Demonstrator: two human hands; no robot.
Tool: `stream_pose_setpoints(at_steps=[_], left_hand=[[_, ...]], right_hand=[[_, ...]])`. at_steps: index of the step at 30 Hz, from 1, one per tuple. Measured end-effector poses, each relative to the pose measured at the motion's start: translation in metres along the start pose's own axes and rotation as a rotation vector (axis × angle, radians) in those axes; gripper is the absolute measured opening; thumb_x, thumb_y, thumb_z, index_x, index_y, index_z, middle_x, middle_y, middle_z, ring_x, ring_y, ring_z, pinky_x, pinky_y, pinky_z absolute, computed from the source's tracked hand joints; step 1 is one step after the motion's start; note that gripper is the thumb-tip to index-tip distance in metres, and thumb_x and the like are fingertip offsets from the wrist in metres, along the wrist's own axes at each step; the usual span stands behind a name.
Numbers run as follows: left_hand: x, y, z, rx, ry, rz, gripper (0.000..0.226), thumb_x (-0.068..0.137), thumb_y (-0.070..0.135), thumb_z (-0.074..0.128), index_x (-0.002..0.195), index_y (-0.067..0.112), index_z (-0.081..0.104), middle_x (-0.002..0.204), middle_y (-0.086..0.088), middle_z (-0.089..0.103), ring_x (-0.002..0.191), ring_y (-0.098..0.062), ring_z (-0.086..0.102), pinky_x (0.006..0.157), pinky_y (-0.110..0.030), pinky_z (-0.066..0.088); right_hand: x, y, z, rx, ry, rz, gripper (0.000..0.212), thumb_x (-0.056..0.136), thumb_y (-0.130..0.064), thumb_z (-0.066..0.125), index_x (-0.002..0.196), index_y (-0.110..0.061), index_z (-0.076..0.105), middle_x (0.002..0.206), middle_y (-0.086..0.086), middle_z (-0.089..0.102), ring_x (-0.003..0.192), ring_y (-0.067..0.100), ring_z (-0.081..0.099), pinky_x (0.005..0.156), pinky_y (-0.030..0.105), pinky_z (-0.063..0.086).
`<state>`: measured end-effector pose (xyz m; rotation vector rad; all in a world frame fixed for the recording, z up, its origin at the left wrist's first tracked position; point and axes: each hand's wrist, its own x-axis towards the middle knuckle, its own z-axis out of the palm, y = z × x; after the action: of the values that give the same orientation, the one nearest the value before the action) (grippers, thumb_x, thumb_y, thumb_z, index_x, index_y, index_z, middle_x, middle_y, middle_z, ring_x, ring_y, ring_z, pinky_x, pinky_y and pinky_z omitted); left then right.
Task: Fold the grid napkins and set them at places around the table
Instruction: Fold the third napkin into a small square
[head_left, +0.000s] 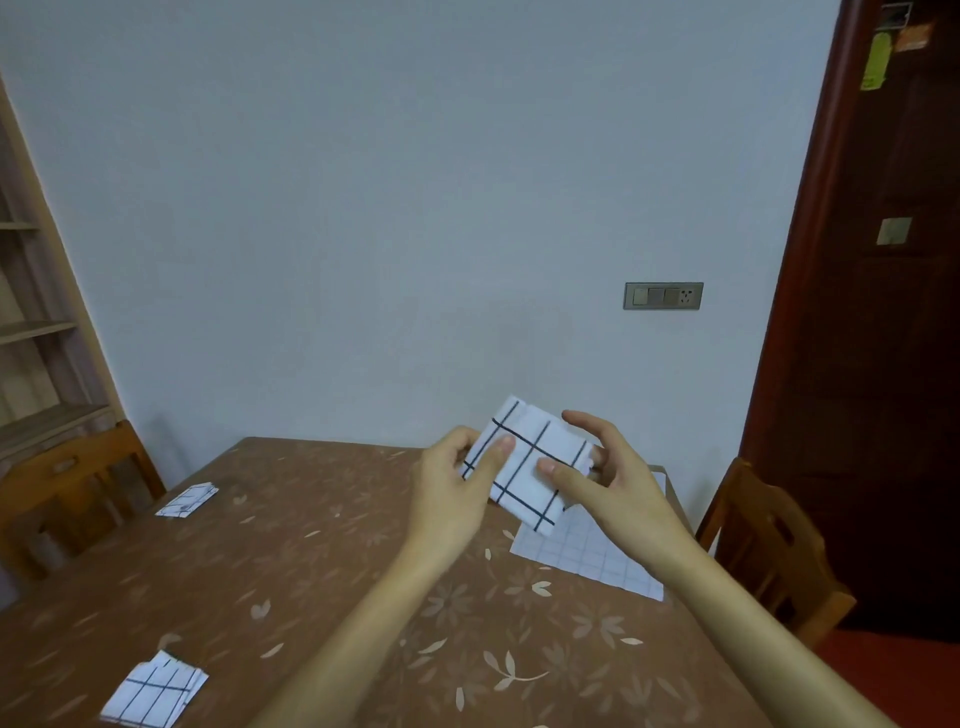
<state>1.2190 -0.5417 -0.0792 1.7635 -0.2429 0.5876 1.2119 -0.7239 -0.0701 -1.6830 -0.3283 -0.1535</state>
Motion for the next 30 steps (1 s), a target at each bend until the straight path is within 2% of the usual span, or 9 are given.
stream_pose_setpoints(at_steps=[3,7,9,11,18,22,25,27,30], left_hand=[[0.0,0.008,0.007,-0.056,0.096,-0.019,0.03,0.094,0.033,0.067,0.08,0.007,0.065,0.074,-0.014,0.066,0.063,-0.011,0.057,0.06,-0.029,0.046],[0.0,0.009,0.014,-0.085,0.191,-0.017,0.035,0.094,0.033,0.067,0.076,0.003,0.06,0.065,-0.009,0.06,0.059,-0.008,0.051,0.056,-0.024,0.041],[0.0,0.007,0.016,-0.097,0.194,-0.026,0.036,0.094,0.032,0.067,0.074,0.003,0.061,0.061,-0.002,0.058,0.057,-0.007,0.051,0.055,-0.023,0.041],[0.0,0.004,0.018,-0.092,0.135,-0.041,0.036,0.094,0.032,0.067,0.072,0.005,0.063,0.06,0.001,0.06,0.056,-0.009,0.055,0.054,-0.026,0.046],[-0.006,-0.006,0.026,-0.184,0.046,-0.157,0.024,0.097,0.025,0.064,0.086,0.004,0.067,0.072,-0.01,0.072,0.059,-0.017,0.07,0.047,-0.032,0.057],[-0.008,-0.019,0.022,-0.213,0.037,-0.196,0.018,0.096,0.02,0.066,0.087,0.005,0.068,0.073,-0.009,0.075,0.063,-0.018,0.072,0.052,-0.033,0.056],[-0.014,-0.036,0.022,-0.188,0.016,-0.234,0.009,0.094,0.019,0.069,0.098,0.011,0.067,0.074,-0.007,0.077,0.065,-0.018,0.074,0.057,-0.033,0.055],[-0.017,-0.053,0.023,-0.168,0.012,-0.278,0.018,0.092,0.02,0.072,0.107,0.019,0.062,0.076,-0.005,0.078,0.071,-0.017,0.076,0.065,-0.031,0.058],[-0.023,-0.085,0.023,-0.089,-0.016,-0.351,0.014,0.096,0.024,0.066,0.107,0.017,0.07,0.083,0.002,0.079,0.079,-0.01,0.076,0.072,-0.025,0.058]], right_hand=[[0.001,0.0,0.002,0.094,-0.056,0.125,0.051,0.087,-0.029,0.076,0.132,-0.023,0.052,0.102,-0.003,0.077,0.091,0.021,0.075,0.089,0.044,0.06],[0.002,-0.005,-0.001,0.189,-0.086,0.257,0.034,0.09,-0.037,0.07,0.111,-0.011,0.067,0.072,-0.003,0.073,0.072,0.022,0.071,0.078,0.039,0.061],[0.002,-0.003,-0.003,0.193,-0.147,0.287,0.031,0.096,-0.037,0.063,0.098,-0.008,0.073,0.074,0.004,0.07,0.074,0.024,0.068,0.074,0.037,0.06],[0.004,0.002,-0.005,0.128,-0.119,0.238,0.038,0.099,-0.035,0.058,0.105,0.0,0.07,0.084,0.013,0.067,0.074,0.024,0.066,0.067,0.032,0.059],[0.005,0.02,-0.008,-0.011,-0.017,0.036,0.019,0.103,-0.028,0.052,0.104,-0.017,0.067,0.078,0.027,0.058,0.066,0.023,0.06,0.054,0.026,0.051],[0.005,0.032,-0.008,-0.059,0.046,0.026,0.032,0.102,-0.022,0.054,0.071,-0.018,0.052,0.047,-0.009,0.038,0.046,0.012,0.049,0.051,0.026,0.047],[0.007,0.05,-0.009,-0.08,0.068,0.066,0.041,0.101,-0.022,0.057,0.062,-0.016,0.045,0.048,-0.01,0.029,0.047,0.016,0.036,0.049,0.026,0.043],[0.006,0.066,-0.007,-0.093,0.064,0.101,0.05,0.101,-0.024,0.058,0.052,-0.029,0.046,0.046,-0.011,0.029,0.044,0.012,0.032,0.05,0.03,0.037],[0.0,0.091,-0.003,-0.103,0.034,0.166,0.054,0.102,-0.024,0.056,0.049,-0.029,0.051,0.045,-0.011,0.032,0.042,0.01,0.032,0.05,0.03,0.032]])
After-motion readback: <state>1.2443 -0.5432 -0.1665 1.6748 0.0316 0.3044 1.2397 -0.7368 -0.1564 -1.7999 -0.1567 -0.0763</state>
